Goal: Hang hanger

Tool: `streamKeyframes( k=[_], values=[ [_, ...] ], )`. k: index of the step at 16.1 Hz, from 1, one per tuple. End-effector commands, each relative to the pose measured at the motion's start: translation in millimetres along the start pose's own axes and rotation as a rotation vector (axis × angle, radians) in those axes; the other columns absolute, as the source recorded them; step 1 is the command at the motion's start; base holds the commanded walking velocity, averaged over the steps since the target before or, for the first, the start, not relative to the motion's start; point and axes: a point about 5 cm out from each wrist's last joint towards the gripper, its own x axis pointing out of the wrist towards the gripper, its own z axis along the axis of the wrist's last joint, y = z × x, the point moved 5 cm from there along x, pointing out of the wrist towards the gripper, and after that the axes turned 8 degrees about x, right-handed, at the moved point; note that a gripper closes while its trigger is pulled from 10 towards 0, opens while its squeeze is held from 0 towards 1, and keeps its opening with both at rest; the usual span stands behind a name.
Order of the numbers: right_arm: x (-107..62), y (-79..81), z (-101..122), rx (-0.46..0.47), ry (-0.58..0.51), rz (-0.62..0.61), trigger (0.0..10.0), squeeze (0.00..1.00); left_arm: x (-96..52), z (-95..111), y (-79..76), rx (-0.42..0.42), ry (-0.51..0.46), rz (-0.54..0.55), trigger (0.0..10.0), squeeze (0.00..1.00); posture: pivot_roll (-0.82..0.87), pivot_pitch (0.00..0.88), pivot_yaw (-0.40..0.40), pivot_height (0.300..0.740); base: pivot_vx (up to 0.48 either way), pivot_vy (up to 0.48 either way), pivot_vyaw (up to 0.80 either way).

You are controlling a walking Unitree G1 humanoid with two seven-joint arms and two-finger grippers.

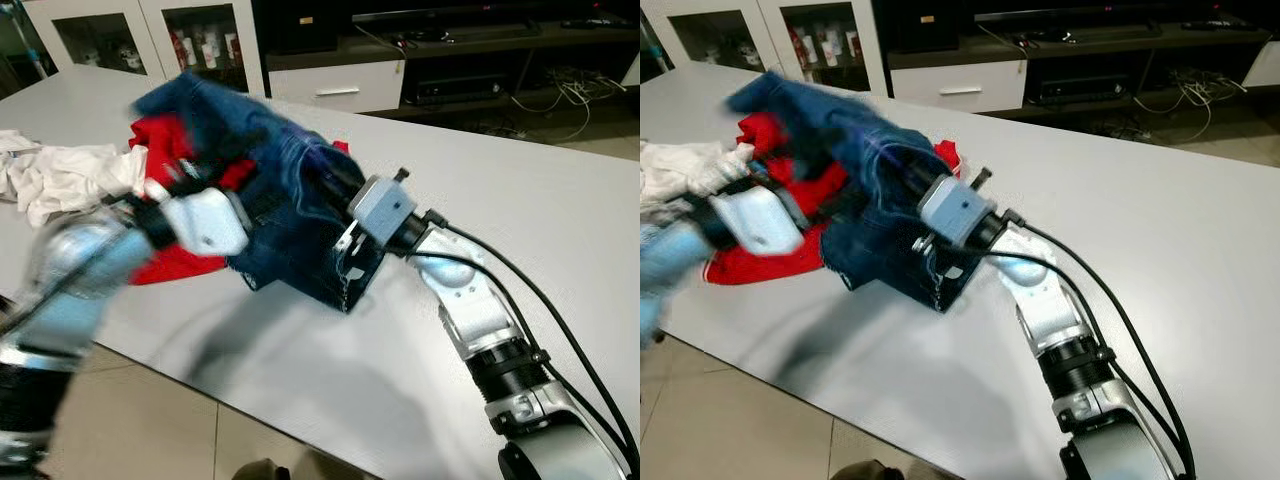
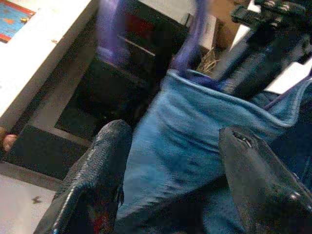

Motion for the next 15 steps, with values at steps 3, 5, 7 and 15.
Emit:
streamKeyframes(
  k=[3,5,7,15],
  values=[
    [-6.9,11.0,-11.2,-0.114,0.021,0.059,10.0,0.00,-14.5,1.0,0.4,-0.012,0.019,-0.088,10.0,1.00,-0.01,0.000,0.037,0.740,0.000,0.000,0.00],
    [-10.1,11.0,-14.6,-0.132,0.028,0.060,10.0,0.00,-18.5,-3.8,-6.0,-0.024,0.041,-0.116,10.0,1.00,-0.01,0.000,0.037,0.740,0.000,0.000,0.00],
    [-17.0,14.3,-18.7,-0.190,0.039,0.088,10.0,0.00,-20.9,-12.3,-16.6,-0.017,0.087,-0.155,10.0,0.15,-0.01,0.000,0.039,0.740,0.000,0.000,0.00],
    [-27.9,21.1,-11.9,-0.351,-0.029,0.153,10.0,0.00,-32.0,-32.5,-30.3,0.003,0.178,-0.244,10.0,0.00,-0.01,0.000,0.045,0.740,0.000,0.000,0.00]
  ],
)
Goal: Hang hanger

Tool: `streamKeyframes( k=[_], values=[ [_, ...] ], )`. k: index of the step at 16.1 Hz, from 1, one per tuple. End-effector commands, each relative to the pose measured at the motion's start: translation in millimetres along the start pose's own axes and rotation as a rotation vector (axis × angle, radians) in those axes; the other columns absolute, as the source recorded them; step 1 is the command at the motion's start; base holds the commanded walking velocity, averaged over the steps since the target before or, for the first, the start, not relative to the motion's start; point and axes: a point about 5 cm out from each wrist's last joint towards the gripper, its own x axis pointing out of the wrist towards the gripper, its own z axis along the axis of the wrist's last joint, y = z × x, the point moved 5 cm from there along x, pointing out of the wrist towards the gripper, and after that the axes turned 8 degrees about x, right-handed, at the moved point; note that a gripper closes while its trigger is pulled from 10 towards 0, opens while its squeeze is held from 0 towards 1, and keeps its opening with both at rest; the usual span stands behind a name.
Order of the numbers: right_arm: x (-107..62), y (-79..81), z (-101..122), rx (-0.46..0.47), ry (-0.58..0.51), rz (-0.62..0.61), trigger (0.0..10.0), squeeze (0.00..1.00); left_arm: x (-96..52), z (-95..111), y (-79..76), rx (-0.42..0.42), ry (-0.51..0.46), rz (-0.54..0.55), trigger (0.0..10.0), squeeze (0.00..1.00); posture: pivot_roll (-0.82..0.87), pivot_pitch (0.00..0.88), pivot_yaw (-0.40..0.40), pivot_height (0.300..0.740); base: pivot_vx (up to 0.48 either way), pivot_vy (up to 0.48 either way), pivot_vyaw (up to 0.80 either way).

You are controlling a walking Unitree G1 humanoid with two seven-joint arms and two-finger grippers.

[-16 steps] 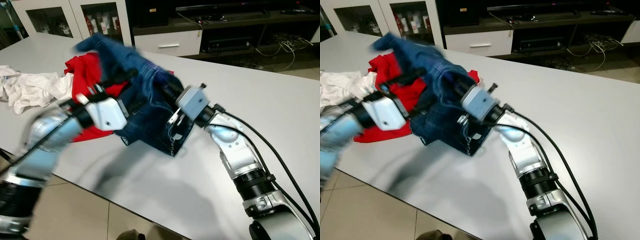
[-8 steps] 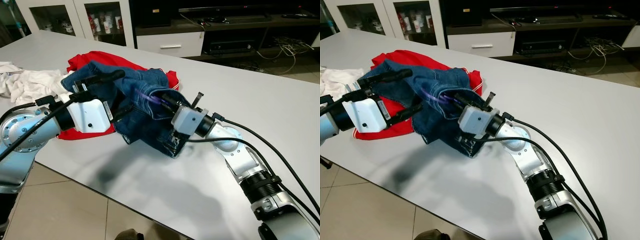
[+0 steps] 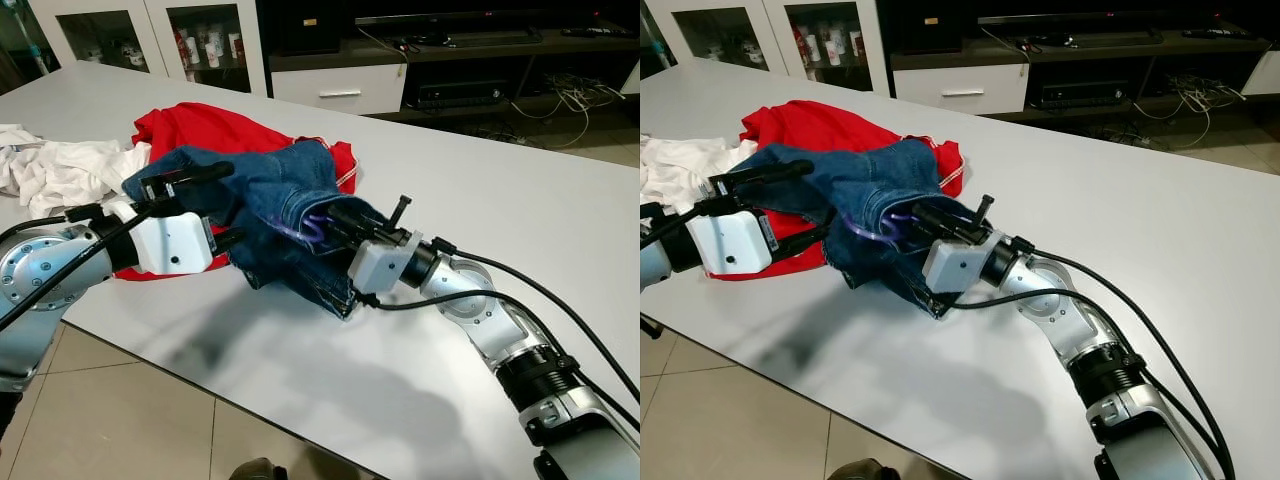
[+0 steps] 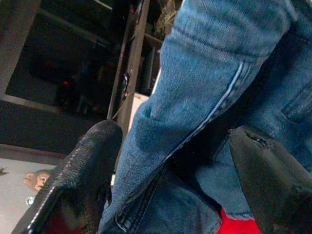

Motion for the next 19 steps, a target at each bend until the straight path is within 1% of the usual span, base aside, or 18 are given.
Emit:
streamKeyframes(
  k=[1,2,4,5,6,8,11,14,17,18,19],
  values=[
    [2.3,1.5,10.6,-0.053,-0.051,0.020,10.0,0.00,-0.6,-2.4,-0.5,0.023,0.014,-0.019,10.0,0.00,-0.01,0.000,0.045,0.740,0.000,0.000,0.00],
    [3.2,6.6,13.7,-0.087,-0.067,0.047,10.0,0.00,-0.3,-2.5,-0.4,0.030,0.012,-0.021,10.0,0.00,-0.01,0.000,0.046,0.740,0.000,0.000,0.00],
    [5.2,7.9,19.3,-0.106,-0.094,0.051,10.0,0.00,0.0,-5.1,-5.0,0.023,0.019,-0.043,10.0,0.00,-0.01,0.000,0.049,0.740,0.000,0.000,0.00],
    [6.9,9.2,25.8,-0.149,-0.123,0.070,10.0,0.00,0.4,-8.4,-8.0,0.029,0.029,-0.050,10.0,0.00,-0.01,0.000,0.049,0.740,0.000,0.000,0.00],
    [8.2,10.5,27.9,-0.160,-0.132,0.078,10.0,0.00,0.9,-8.8,-9.0,0.022,0.027,-0.051,10.0,0.00,-0.01,0.000,0.053,0.740,0.000,0.000,0.00],
    [11.1,8.0,30.5,-0.149,-0.145,0.055,10.0,0.00,3.6,-8.6,-15.2,0.013,0.024,-0.074,10.0,0.00,0.00,0.000,0.057,0.740,0.000,0.000,0.00],
    [13.3,2.8,36.1,-0.168,-0.167,0.034,10.0,0.00,7.0,-8.4,-22.3,-0.002,0.022,-0.093,10.0,0.00,-0.01,0.000,0.062,0.740,0.000,0.000,0.00],
    [13.3,5.0,45.5,-0.184,-0.200,0.041,10.0,0.00,8.5,-17.0,-27.6,-0.010,0.055,-0.094,10.0,0.00,-0.01,0.000,0.062,0.740,0.000,0.000,0.00],
    [11.7,4.4,53.1,-0.212,-0.236,0.036,10.0,0.00,9.5,-23.1,-36.6,-0.044,0.091,-0.123,10.0,0.00,-0.01,0.000,0.059,0.740,0.000,0.000,0.00],
    [10.3,1.3,56.7,-0.226,-0.252,0.018,10.0,0.00,9.5,-24.3,-39.8,-0.047,0.096,-0.132,9.3,0.00,-0.01,0.000,0.059,0.740,0.000,0.000,0.00],
    [10.3,-0.2,59.0,-0.240,-0.261,0.012,10.0,0.00,9.9,-23.9,-42.1,-0.048,0.093,-0.141,2.9,0.00,-0.01,0.000,0.057,0.740,0.000,0.000,0.00]
  ],
)
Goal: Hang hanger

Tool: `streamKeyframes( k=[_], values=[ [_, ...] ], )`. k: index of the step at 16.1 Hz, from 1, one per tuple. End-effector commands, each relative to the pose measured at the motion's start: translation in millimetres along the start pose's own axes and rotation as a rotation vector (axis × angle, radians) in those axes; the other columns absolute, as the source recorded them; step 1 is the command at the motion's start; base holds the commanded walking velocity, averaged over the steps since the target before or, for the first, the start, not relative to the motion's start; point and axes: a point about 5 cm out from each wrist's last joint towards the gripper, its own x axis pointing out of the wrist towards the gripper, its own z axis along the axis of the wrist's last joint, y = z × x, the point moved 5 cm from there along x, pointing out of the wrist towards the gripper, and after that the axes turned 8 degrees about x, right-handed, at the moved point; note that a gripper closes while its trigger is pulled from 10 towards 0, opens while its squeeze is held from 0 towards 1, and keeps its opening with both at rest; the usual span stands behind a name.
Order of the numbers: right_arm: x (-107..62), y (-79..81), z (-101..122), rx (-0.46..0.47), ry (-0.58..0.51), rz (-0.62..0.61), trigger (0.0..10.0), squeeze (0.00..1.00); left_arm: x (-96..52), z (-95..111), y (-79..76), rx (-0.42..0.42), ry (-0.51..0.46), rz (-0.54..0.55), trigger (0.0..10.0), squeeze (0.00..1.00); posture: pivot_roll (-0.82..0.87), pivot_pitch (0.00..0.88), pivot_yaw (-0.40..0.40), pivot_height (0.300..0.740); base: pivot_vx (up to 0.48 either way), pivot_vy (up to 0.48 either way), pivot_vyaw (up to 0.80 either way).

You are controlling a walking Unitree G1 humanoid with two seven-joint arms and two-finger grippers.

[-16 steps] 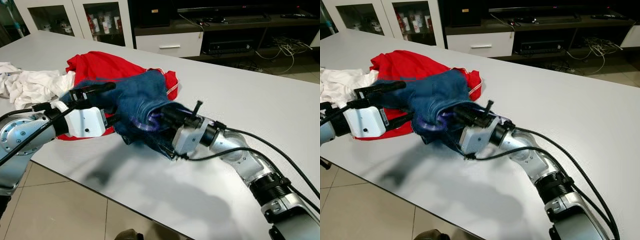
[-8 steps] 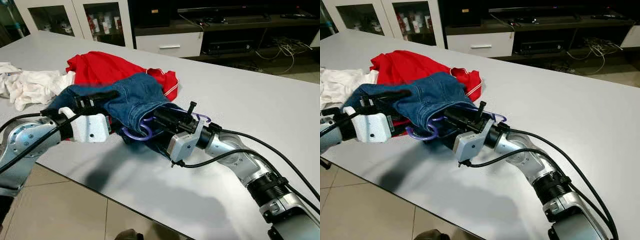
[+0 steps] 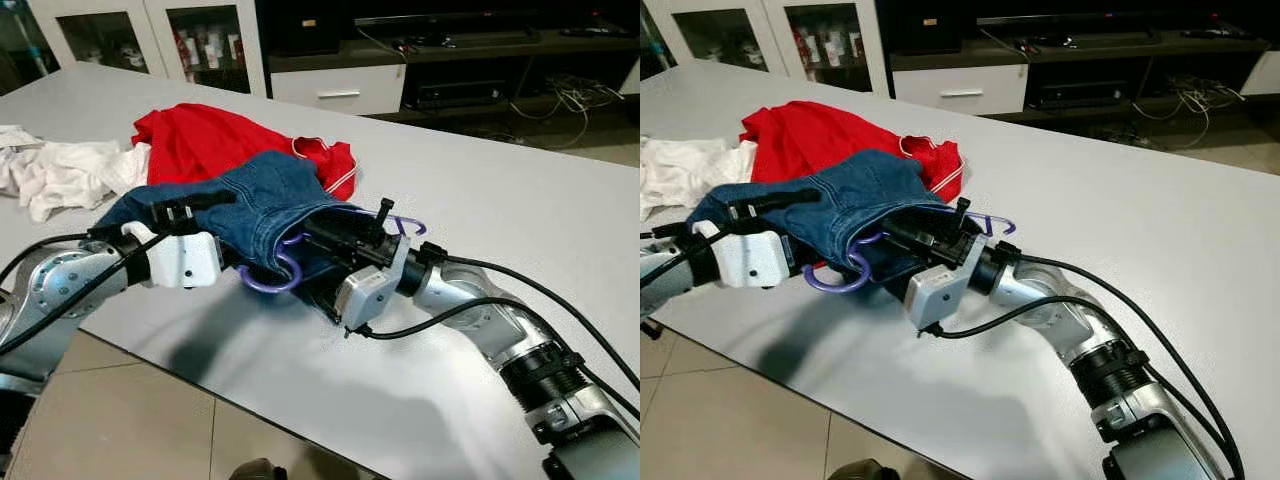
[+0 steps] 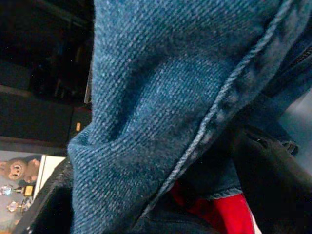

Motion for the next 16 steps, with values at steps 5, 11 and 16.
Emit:
streamKeyframes(
  k=[5,11,16],
  values=[
    [6.6,-5.6,20.6,-0.059,-0.101,-0.031,10.0,0.00,2.2,-1.4,-23.5,-0.037,0.003,-0.083,0.0,0.00,-0.01,0.000,0.057,0.740,0.000,0.000,0.00],
    [2.5,-2.5,15.2,-0.084,-0.082,-0.014,10.0,0.00,5.0,-2.3,-27.8,-0.039,0.007,-0.077,0.0,0.00,-0.01,0.000,0.058,0.740,0.000,0.000,0.00],
    [-4.0,6.9,8.6,-0.112,-0.059,0.049,10.0,0.00,6.4,-4.6,-27.8,-0.037,0.022,-0.063,0.0,0.00,-0.01,0.000,0.049,0.740,0.000,0.000,0.00]
  ],
)
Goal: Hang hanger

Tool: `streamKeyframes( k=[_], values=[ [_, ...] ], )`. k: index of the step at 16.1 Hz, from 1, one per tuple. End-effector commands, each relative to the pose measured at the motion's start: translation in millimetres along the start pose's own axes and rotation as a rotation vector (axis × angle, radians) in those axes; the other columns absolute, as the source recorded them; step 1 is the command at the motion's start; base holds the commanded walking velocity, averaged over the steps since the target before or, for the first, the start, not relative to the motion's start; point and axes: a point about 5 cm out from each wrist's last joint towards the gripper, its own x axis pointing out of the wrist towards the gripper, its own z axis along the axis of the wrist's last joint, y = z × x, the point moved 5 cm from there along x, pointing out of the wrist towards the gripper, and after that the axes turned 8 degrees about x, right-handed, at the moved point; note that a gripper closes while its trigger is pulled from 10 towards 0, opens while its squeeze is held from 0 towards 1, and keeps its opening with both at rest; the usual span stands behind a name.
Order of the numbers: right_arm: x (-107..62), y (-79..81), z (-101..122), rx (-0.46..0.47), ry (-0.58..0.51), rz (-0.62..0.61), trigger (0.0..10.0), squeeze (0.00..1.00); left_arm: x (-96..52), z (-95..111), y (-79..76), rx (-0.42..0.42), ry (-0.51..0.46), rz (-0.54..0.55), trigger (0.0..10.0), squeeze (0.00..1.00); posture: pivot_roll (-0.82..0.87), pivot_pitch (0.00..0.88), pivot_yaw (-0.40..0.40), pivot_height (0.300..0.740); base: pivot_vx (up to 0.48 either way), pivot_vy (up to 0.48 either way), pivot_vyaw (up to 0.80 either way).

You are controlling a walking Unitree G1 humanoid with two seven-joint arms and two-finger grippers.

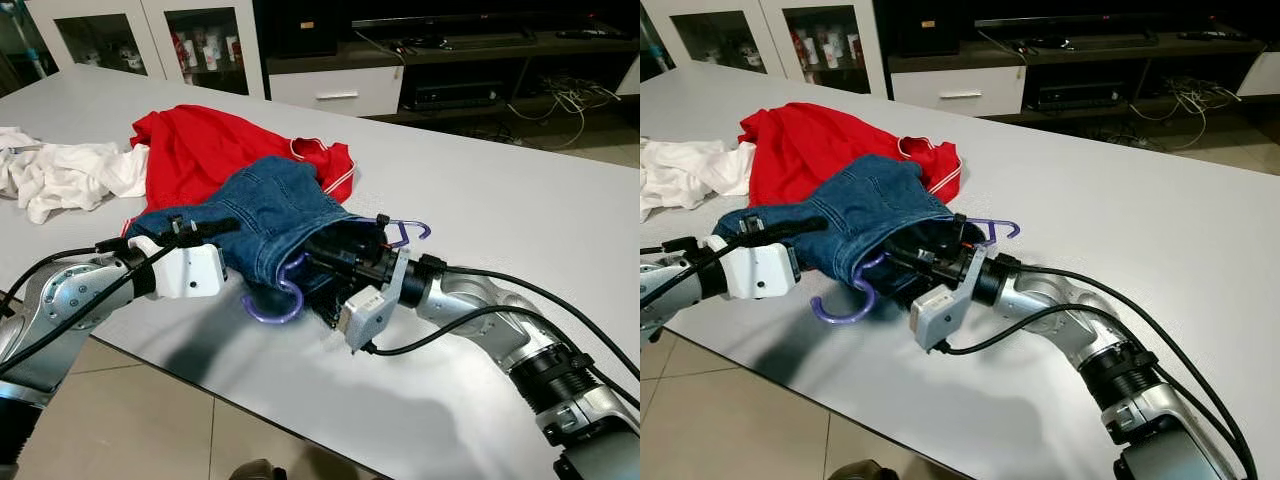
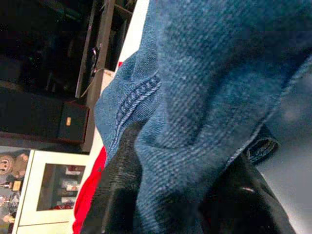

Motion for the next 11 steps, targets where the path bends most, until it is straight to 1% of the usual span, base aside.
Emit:
streamKeyframes(
  k=[1,7,8,9,10,11],
  values=[
    [2.2,-10.8,9.7,-0.020,-0.059,-0.051,10.0,0.00,3.4,-1.7,-10.3,-0.006,0.009,-0.039,0.0,0.00,-0.01,0.000,0.047,0.740,0.000,0.000,0.00],
    [-0.4,-8.1,6.7,-0.024,-0.047,-0.037,10.0,0.00,4.7,-6.2,-8.8,-0.007,0.035,-0.017,0.0,0.00,-0.02,0.000,0.046,0.740,0.000,0.000,0.00],
    [-1.1,-7.6,6.5,-0.014,-0.048,-0.037,10.0,0.53,4.4,-7.5,-8.5,-0.007,0.042,-0.014,0.0,0.00,-0.01,0.000,0.045,0.740,0.000,0.000,0.00],
    [-1.4,-8.0,6.3,-0.014,-0.047,-0.041,10.0,0.89,4.2,-8.3,-8.0,-0.007,0.047,-0.011,0.0,0.00,-0.01,0.000,0.046,0.740,0.000,0.000,0.00],
    [-1.9,-8.7,4.6,-0.001,-0.038,-0.046,10.0,1.00,3.7,-11.2,-5.1,-0.008,0.063,0.005,0.0,0.00,-0.01,0.000,0.045,0.740,0.000,0.000,0.00],
    [-4.0,-6.8,1.6,0.029,-0.023,-0.037,10.0,0.00,3.7,-12.8,-3.2,-0.012,0.072,0.019,0.0,0.00,-0.01,0.000,0.045,0.740,0.000,0.000,0.00]
  ],
)
